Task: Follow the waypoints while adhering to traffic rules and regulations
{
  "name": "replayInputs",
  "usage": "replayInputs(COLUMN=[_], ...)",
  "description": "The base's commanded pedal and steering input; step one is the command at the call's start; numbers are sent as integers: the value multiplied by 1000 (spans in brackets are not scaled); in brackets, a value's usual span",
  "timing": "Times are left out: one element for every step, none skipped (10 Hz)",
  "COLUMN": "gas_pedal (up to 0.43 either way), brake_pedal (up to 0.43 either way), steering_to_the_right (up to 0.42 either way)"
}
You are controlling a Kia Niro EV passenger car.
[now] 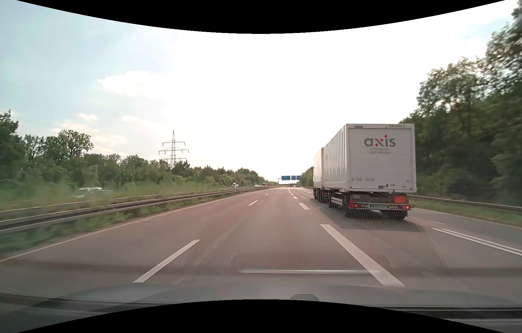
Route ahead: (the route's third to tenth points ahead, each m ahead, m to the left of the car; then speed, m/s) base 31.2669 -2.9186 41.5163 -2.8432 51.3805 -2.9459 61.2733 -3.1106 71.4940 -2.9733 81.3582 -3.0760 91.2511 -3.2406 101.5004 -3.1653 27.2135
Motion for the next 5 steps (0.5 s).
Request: replayInputs(gas_pedal=[228, 228, 228, 228, 228], brake_pedal=[0, 0, 0, 0, 0], steering_to_the_right=[-2, -2, -2, -2, -2])
